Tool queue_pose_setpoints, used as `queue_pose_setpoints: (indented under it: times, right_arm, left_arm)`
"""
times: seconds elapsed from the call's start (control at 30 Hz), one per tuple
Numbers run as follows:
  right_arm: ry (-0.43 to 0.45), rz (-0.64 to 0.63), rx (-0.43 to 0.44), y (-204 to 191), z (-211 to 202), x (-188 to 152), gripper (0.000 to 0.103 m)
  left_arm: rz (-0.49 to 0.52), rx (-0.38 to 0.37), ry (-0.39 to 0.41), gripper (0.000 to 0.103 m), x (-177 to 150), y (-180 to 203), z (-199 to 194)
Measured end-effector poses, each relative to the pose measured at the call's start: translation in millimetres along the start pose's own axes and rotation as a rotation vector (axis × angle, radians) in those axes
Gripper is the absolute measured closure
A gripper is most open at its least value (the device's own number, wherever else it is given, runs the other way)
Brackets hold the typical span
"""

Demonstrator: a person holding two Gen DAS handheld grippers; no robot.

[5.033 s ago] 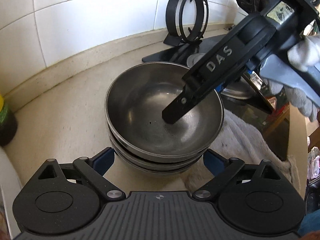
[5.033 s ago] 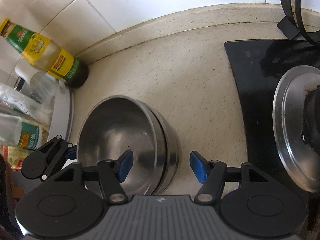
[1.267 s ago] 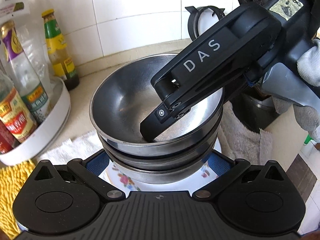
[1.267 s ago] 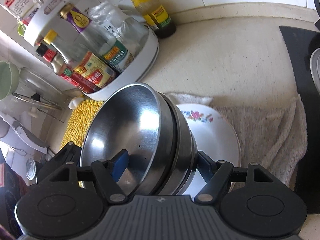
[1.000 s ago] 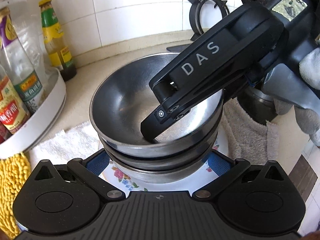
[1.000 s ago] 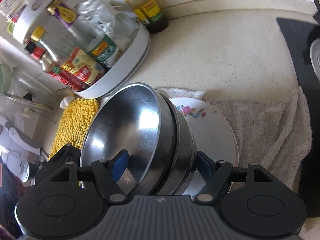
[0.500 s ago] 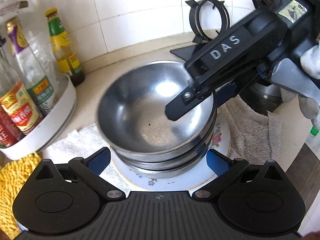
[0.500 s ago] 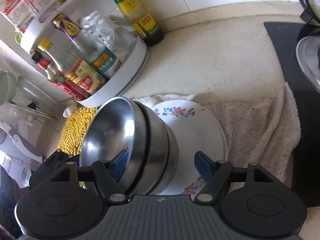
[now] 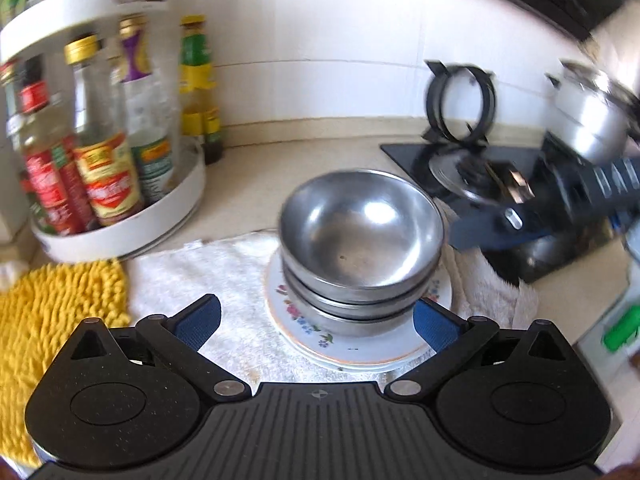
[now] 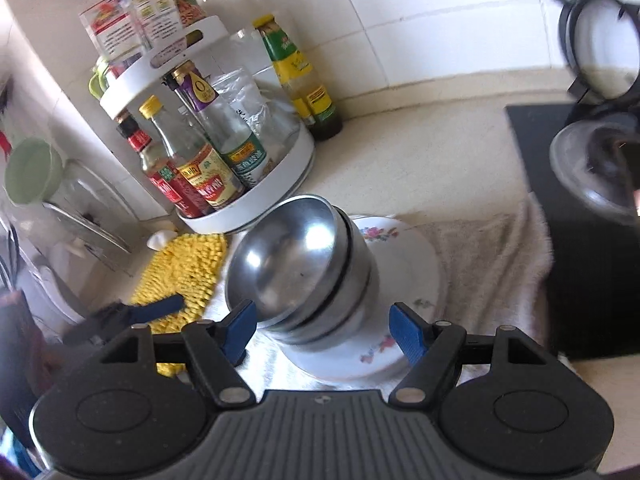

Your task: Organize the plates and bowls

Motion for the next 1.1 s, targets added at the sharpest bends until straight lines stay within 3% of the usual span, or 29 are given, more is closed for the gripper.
queue_pose_setpoints:
  times: [0.33, 1.1]
  right_arm:
    - [0.111, -0.032, -0.205, -8.7, -23.1, -35.8, 0.013]
    - [0.104, 0.06, -0.219, -20.0, -17.5, -60.3, 0.008]
  left_arm:
    - [-0.123, 0.122, 0.031, 0.0, -8.3, -7.3, -16.6]
    - [-0.154, 0.184, 0.005, 0.0, -25.3, -8.7, -26.7]
Point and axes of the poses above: each gripper's, at about its wrist camera, not at the fingertips, and z roughly the way its jaws point, y to its right, x to its top, the point moved 8 cm from there along z, roughly the way its jaws point, and after that the axes turned 7 degrees about -x, right-handed, at the moved point
